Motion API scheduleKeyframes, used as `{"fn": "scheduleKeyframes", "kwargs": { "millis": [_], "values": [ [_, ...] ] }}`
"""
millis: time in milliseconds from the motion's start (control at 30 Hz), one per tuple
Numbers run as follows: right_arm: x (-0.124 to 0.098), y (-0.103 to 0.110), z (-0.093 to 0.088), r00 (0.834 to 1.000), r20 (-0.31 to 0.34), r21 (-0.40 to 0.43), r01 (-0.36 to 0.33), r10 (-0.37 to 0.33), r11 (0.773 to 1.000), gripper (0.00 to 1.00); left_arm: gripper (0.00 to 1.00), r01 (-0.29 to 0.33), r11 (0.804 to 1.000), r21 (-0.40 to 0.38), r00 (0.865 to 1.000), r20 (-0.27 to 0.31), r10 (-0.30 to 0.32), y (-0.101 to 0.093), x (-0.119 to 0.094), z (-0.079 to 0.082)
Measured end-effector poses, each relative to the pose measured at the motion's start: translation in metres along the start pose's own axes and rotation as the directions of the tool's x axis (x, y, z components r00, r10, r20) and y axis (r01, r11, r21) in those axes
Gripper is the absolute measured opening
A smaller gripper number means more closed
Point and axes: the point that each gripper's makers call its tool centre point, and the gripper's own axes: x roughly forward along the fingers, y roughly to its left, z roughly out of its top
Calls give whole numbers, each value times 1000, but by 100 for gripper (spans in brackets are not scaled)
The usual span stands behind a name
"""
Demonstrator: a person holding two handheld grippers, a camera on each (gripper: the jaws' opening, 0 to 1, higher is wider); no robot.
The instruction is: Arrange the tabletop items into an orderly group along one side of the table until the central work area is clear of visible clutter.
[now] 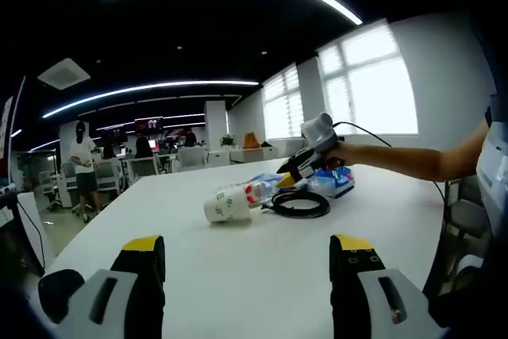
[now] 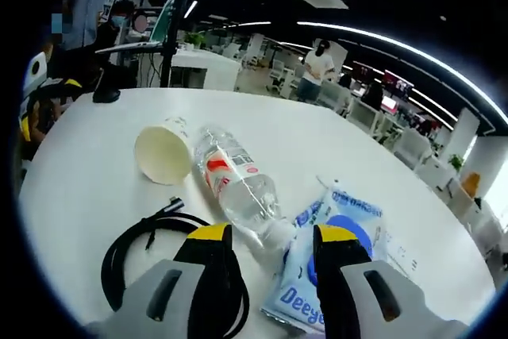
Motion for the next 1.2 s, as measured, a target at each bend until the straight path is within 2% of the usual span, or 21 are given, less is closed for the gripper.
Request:
{"fn": "scheduleKeyframes", "kwargs": {
  "millis": [167, 433, 767, 1200],
  "values": [
    [4, 1, -3, 999, -38, -34, -28, 27, 999, 39, 85, 2, 1000, -1, 1000, 0, -2, 1, 2, 0],
    [17, 1, -14, 995, -90, -84, -39, 31, 996, 36, 85, -2, 1000, -8, 1000, -8, 2, 4, 5, -4],
    [25, -1, -18, 994, -99, -101, -55, 45, 993, 32, 85, -7, 1000, -14, 1000, -12, 7, 7, 7, -7],
    [38, 4, -22, 987, -52, -97, -159, 155, 983, 28, 85, -28, 999, -22, 999, -22, 27, 14, 9, -12]
  ]
}}
